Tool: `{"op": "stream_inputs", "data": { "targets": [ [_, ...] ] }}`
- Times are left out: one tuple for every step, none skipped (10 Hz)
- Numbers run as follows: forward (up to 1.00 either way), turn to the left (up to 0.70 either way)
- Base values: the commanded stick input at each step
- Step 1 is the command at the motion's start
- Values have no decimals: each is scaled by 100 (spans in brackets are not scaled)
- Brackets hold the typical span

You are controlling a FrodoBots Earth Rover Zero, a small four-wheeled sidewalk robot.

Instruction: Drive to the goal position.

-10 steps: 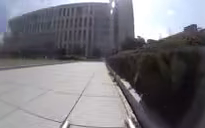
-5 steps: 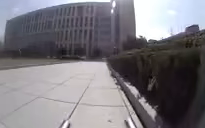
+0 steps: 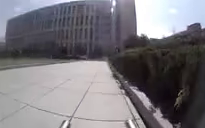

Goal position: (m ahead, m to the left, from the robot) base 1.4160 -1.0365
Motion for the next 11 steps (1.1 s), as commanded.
{"op": "stream_inputs", "data": {
  "targets": [
    [70, 0],
    [70, 0],
    [70, 0],
    [70, 0],
    [70, 0],
    [70, 0],
    [70, 0],
    [70, 0],
    [70, 0],
    [2, 0],
    [0, 0]
  ]
}}
